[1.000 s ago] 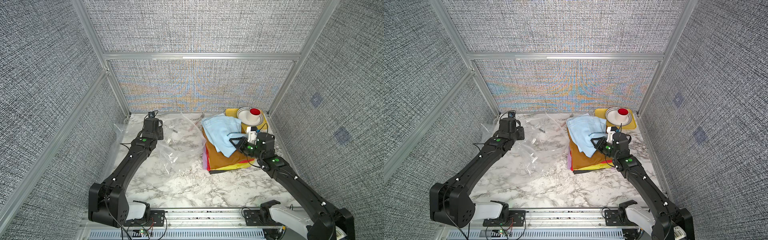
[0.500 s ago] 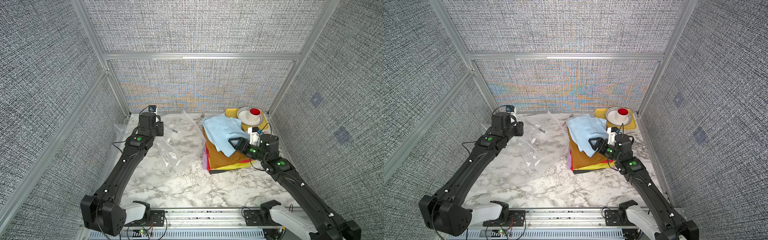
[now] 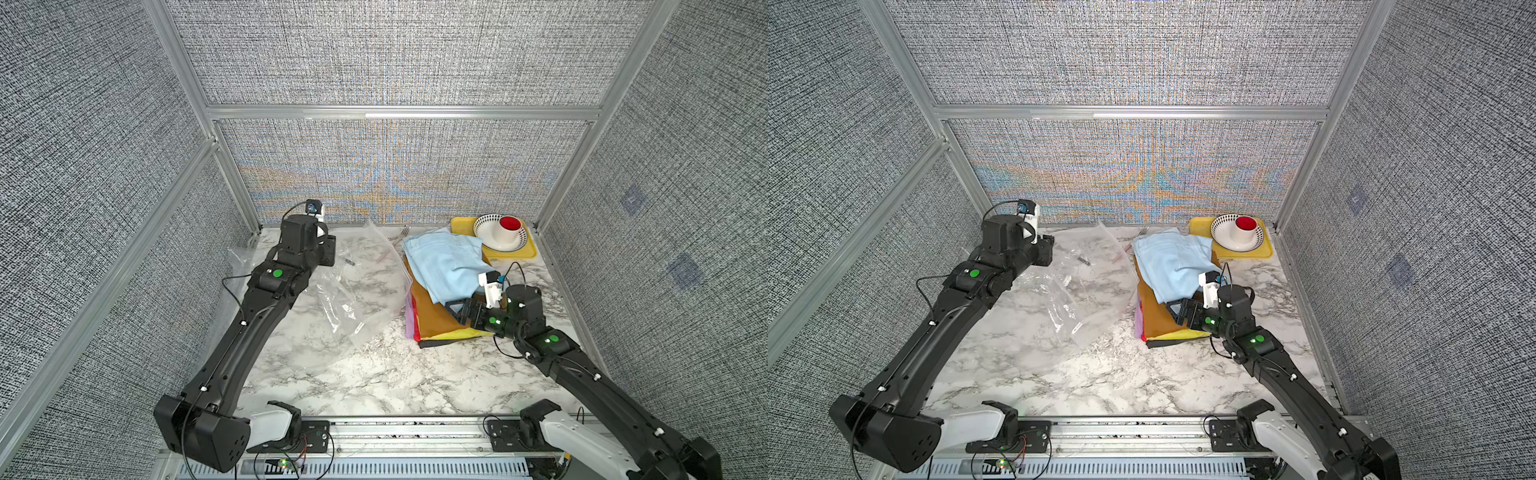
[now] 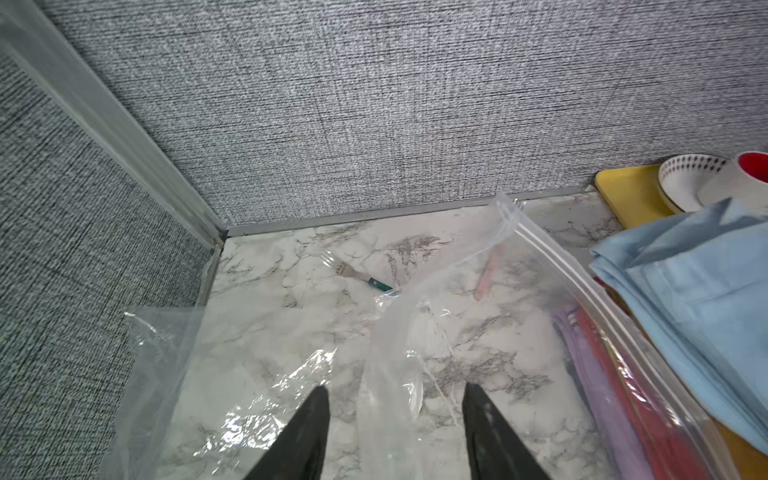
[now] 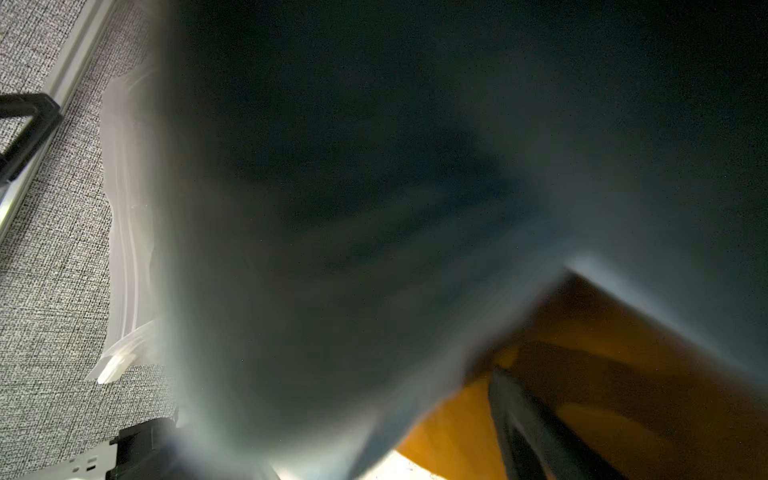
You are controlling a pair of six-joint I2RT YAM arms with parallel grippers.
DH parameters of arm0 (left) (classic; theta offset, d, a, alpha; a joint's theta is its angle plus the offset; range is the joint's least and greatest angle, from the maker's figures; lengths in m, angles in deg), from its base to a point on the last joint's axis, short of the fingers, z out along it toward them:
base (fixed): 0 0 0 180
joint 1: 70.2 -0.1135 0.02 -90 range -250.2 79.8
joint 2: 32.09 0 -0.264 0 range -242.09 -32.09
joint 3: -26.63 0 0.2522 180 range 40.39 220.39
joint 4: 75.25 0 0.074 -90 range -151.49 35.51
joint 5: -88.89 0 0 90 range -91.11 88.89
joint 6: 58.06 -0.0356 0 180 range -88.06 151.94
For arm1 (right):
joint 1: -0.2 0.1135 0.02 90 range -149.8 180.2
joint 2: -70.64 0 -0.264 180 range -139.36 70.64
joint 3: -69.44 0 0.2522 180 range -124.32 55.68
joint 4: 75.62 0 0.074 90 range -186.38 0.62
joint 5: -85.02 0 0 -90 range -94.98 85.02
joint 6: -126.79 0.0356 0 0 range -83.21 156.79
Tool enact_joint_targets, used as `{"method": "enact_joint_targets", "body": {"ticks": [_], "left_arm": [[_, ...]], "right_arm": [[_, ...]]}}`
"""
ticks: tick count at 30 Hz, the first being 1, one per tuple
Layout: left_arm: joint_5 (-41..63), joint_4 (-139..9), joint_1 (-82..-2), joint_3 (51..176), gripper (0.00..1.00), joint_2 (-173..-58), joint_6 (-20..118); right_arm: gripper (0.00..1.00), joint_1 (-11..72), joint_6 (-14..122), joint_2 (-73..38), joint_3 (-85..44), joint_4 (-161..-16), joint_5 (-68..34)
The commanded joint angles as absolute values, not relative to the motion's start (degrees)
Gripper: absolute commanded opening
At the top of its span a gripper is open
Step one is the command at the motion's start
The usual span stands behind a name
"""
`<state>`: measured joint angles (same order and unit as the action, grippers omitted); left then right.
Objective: Take the trousers out of the vacuum bag
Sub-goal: Place the trousers at the center of the board.
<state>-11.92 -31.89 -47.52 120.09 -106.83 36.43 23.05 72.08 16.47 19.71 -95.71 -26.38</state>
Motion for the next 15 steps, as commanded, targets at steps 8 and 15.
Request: {"method": "enact_joint_targets", "body": {"ticks": [8, 15], "left_arm": [[-9.99, -29.69, -42.47, 123.57, 0.58, -109.26, 34.05], [-9.90, -31.37, -42.16, 120.71, 0.58, -109.78, 34.14]], "right_arm": [[0.60, 27.83, 66.34, 7.19, 13.71, -93.05, -19.89], [0.09, 30.33, 67.97, 8.29, 10.26, -96.29, -17.04]]}}
